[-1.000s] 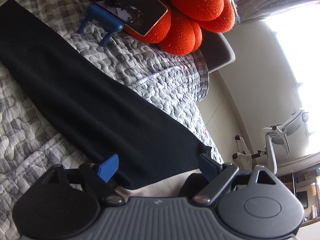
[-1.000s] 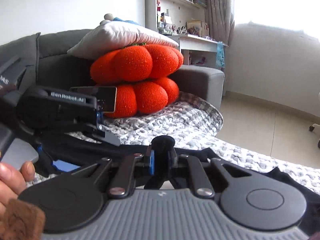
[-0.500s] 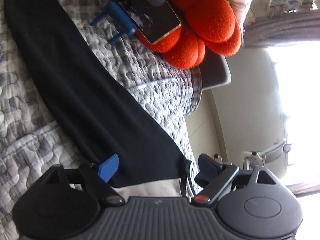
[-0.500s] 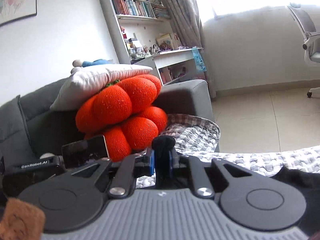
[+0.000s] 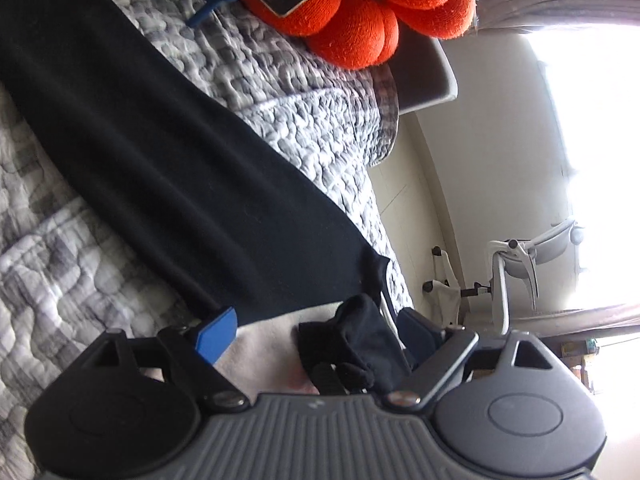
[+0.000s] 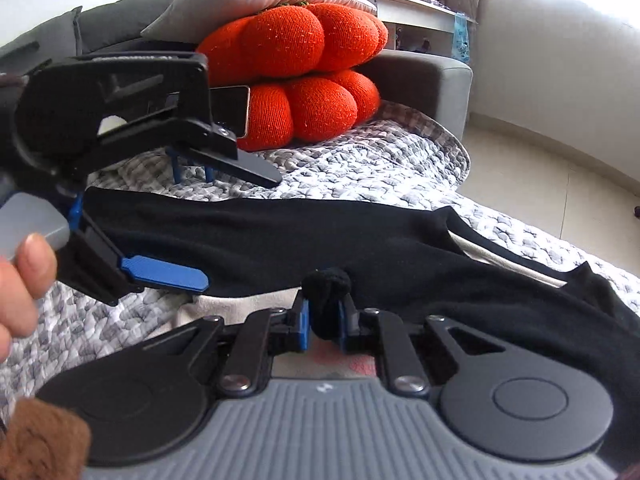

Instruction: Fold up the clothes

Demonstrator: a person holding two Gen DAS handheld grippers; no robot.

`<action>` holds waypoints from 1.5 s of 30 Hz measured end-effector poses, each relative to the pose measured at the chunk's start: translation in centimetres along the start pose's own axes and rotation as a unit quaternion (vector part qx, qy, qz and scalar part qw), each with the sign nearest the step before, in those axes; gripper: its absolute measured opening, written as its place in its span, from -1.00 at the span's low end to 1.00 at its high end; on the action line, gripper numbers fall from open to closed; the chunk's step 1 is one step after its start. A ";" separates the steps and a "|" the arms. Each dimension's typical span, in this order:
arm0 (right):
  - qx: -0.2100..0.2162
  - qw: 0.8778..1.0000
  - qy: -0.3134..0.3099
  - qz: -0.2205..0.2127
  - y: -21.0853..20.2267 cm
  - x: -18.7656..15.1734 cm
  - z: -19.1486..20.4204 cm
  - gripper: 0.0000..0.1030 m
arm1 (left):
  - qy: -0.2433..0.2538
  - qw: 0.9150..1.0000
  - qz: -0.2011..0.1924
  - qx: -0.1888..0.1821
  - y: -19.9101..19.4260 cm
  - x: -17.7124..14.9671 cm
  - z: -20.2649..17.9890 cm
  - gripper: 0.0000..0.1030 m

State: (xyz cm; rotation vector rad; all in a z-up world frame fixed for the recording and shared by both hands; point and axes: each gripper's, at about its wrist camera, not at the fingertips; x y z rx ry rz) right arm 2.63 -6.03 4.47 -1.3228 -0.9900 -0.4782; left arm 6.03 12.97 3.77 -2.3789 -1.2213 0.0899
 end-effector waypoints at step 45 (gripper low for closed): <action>0.075 0.992 -0.090 0.037 2.8 2.1 2.6 -0.18 | -0.012 0.974 -0.212 0.079 -5.3 2.2 0.6 -0.02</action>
Point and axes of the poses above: each gripper's, at about its wrist camera, not at the fingertips, and y roughly the way its jaws point, z to its left, x to its top, and after that the axes turned 12 degrees about -x, right-handed
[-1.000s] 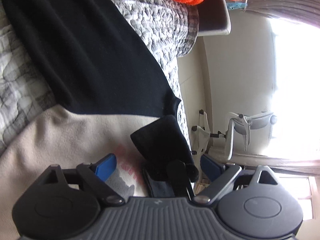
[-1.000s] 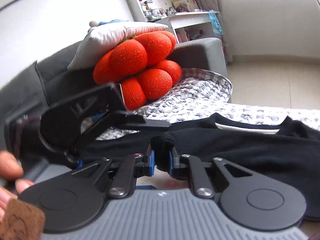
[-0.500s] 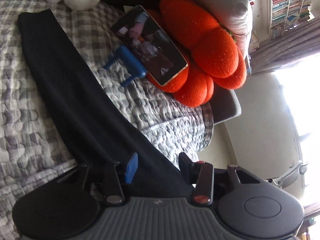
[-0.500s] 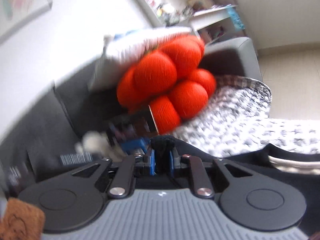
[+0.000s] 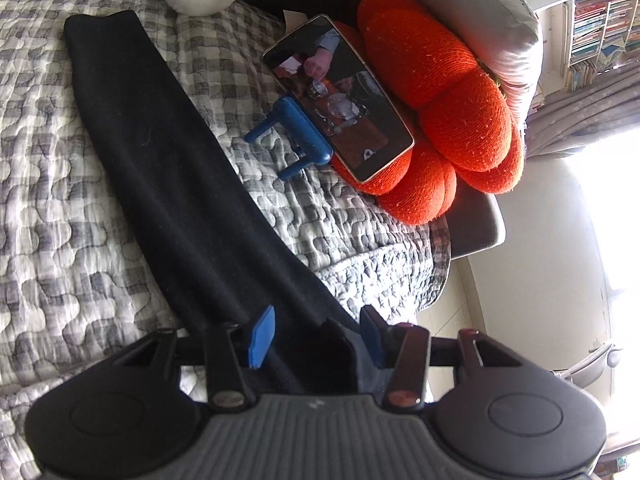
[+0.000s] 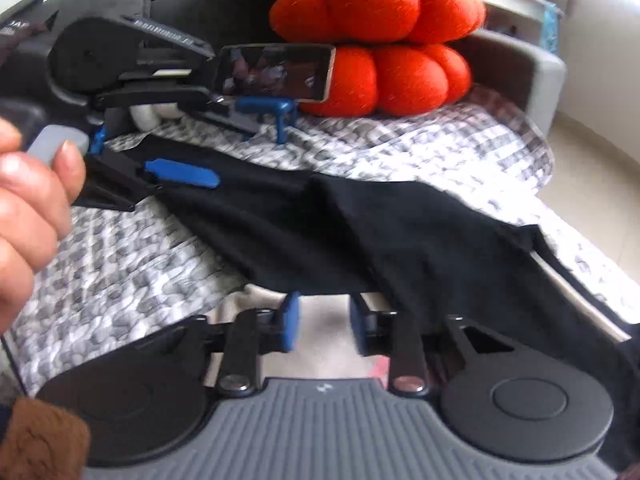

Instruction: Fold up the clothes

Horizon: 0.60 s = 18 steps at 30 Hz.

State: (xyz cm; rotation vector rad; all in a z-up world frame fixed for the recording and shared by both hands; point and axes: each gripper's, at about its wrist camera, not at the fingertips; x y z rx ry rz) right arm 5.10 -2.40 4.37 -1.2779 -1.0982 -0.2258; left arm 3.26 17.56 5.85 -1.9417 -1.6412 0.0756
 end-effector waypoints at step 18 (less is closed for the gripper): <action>-0.116 0.985 -0.108 -0.070 0.4 0.0 0.3 -0.89 | -0.011 0.996 0.077 -0.045 2.1 -0.5 0.2 0.26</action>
Point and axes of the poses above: each gripper's, at about its wrist camera, not at the fingertips, and y roughly the way its jaws point, z to its left, x to its top, and after that the axes turned 12 degrees about -x, right-handed
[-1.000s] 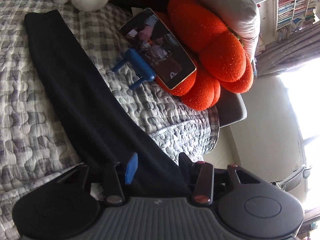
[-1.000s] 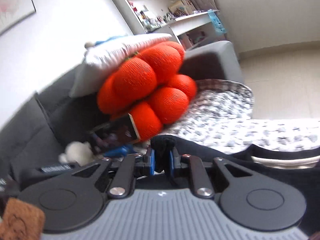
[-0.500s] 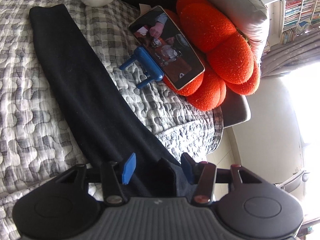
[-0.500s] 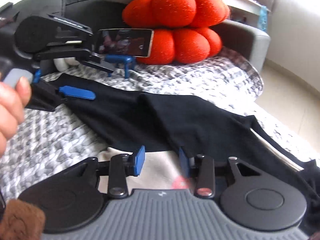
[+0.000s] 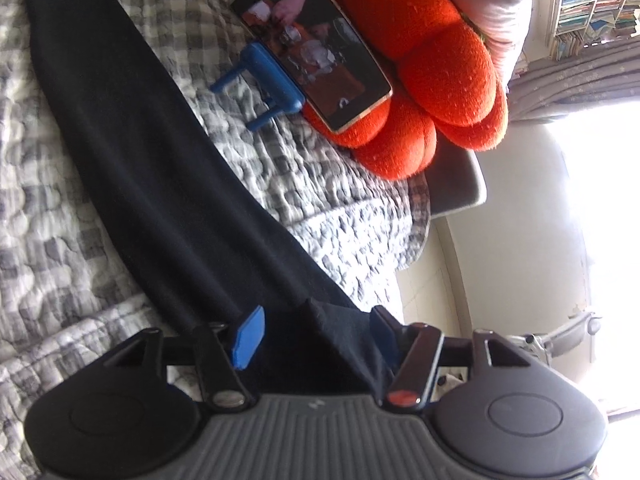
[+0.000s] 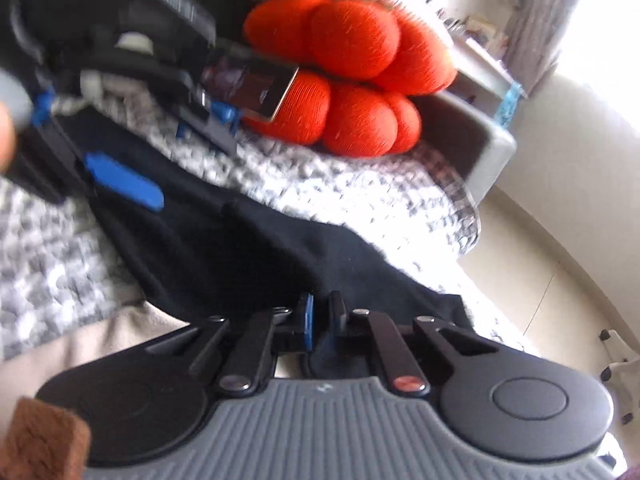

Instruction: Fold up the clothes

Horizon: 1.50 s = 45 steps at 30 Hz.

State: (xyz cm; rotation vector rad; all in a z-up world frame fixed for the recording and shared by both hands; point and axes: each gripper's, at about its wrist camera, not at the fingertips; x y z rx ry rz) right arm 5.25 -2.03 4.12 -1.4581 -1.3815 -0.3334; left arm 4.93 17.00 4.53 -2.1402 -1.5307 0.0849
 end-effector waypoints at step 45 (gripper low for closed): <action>0.026 1.000 0.013 0.000 -3.7 -3.4 -2.1 -0.88 | 0.235 0.970 0.052 0.023 4.8 -4.0 -5.2 -0.74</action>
Point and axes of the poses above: each gripper's, at about its wrist camera, not at the fingertips, and y roughly the way its jaws point, z to its left, x to its top, and after that the axes turned 12 degrees about -x, right-handed
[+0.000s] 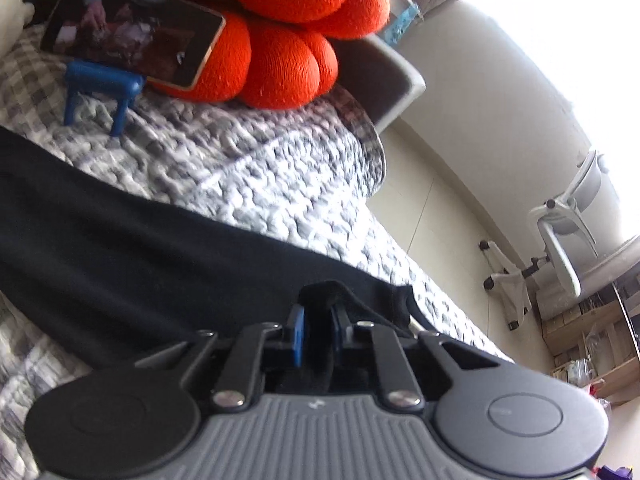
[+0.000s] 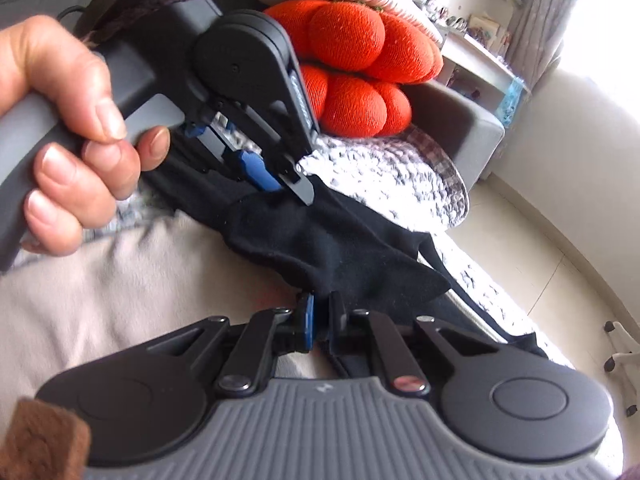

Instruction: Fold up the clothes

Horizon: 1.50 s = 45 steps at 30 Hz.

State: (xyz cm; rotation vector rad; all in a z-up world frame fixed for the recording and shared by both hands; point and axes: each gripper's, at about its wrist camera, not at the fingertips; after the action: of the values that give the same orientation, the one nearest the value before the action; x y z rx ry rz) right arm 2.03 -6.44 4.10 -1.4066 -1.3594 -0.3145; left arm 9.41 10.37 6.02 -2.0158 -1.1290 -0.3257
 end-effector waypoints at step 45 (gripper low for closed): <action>-0.203 0.962 0.136 0.125 -7.7 -11.5 -9.1 -0.11 | 0.030 0.998 0.039 0.046 0.2 0.1 1.5 -0.68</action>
State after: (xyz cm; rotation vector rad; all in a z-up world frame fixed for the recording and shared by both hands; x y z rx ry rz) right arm -3.59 -21.87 2.24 -1.7797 -0.9090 -0.6184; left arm 9.39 11.46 5.03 -1.9510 -1.0077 -0.2874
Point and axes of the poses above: each gripper's, at about its wrist camera, not at the fingertips, and y roughly the way its jaws point, z to its left, x to its top, and after that the axes turned 12 degrees about -x, right-handed
